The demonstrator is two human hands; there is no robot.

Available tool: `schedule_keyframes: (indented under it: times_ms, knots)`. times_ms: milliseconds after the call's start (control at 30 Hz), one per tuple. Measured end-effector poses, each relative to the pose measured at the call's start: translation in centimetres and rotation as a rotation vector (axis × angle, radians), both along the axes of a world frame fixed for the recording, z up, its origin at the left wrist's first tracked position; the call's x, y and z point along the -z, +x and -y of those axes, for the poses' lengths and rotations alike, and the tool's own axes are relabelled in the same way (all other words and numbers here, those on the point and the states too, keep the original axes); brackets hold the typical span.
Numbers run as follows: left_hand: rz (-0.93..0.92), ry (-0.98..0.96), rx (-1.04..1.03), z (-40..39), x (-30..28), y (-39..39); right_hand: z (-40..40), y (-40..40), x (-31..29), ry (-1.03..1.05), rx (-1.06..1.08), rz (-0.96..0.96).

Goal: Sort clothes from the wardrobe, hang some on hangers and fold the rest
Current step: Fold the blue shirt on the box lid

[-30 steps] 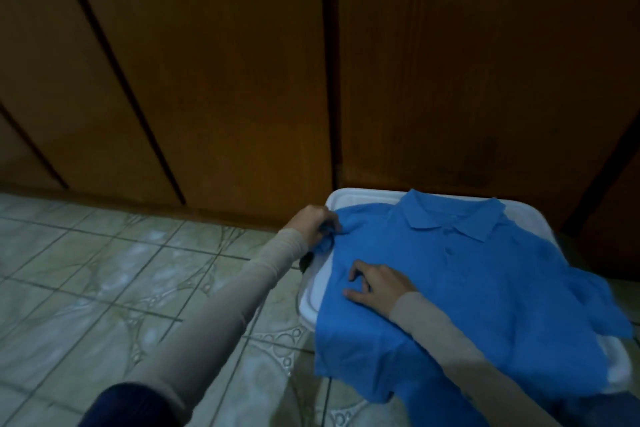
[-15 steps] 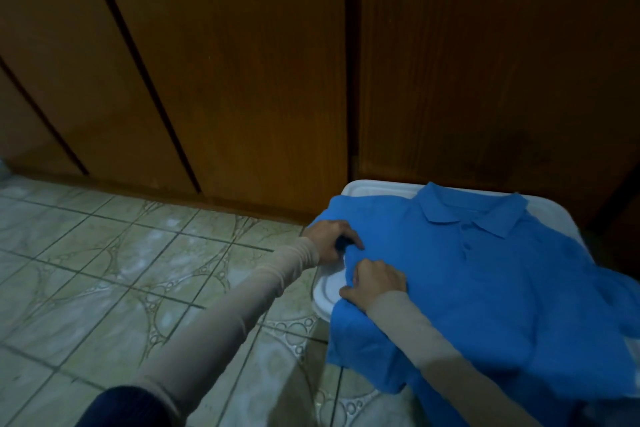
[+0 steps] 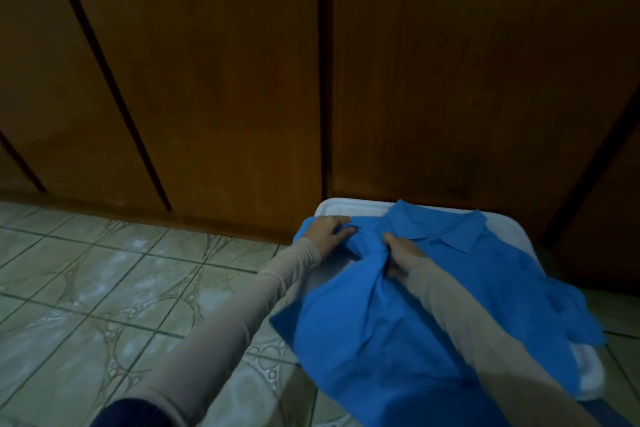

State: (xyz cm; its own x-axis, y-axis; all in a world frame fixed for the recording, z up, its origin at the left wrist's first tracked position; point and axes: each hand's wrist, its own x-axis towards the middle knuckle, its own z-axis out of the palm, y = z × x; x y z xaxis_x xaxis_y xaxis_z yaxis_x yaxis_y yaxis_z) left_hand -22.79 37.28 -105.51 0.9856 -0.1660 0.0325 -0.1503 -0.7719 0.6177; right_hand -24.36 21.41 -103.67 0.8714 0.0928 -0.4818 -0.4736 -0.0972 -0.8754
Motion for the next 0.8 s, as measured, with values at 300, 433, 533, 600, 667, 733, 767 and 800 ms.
schedule_keyframes:
  times_ms: [300, 433, 533, 600, 667, 733, 767, 800]
  knots:
    - [0.391, 0.044, -0.008, 5.7, -10.9, 4.0, 7.3, 2.3, -9.6, -0.758, -0.112, 0.402]
    - [0.597, 0.032, -0.122, 7.2, -16.5, 5.0, 9.3, 1.7, -13.9, -0.927, 0.111, 0.553]
    - [0.692, 0.021, -0.213, 8.3, -19.9, 5.3, 10.1, 1.6, -16.7, -0.992, 0.228, 0.649]
    - [0.713, -0.002, -0.285, 8.7, -22.0, 5.5, 10.8, 1.7, -18.5, -1.021, 0.27, 0.675]
    - [0.708, -0.059, -0.358, 8.8, -23.9, 5.6, 11.7, 1.7, -20.1, -1.039, 0.312, 0.698]
    - [0.695, -0.093, -0.415, 8.8, -25.7, 5.5, 12.8, 1.6, -21.4, -1.069, 0.35, 0.726]
    - [0.702, -0.102, -0.429, 8.8, -26.5, 5.5, 13.3, 1.4, -22.0, -1.086, 0.365, 0.735]
    - [0.716, -0.104, -0.438, 8.9, -27.2, 5.5, 13.9, 1.2, -22.6, -1.108, 0.381, 0.744]
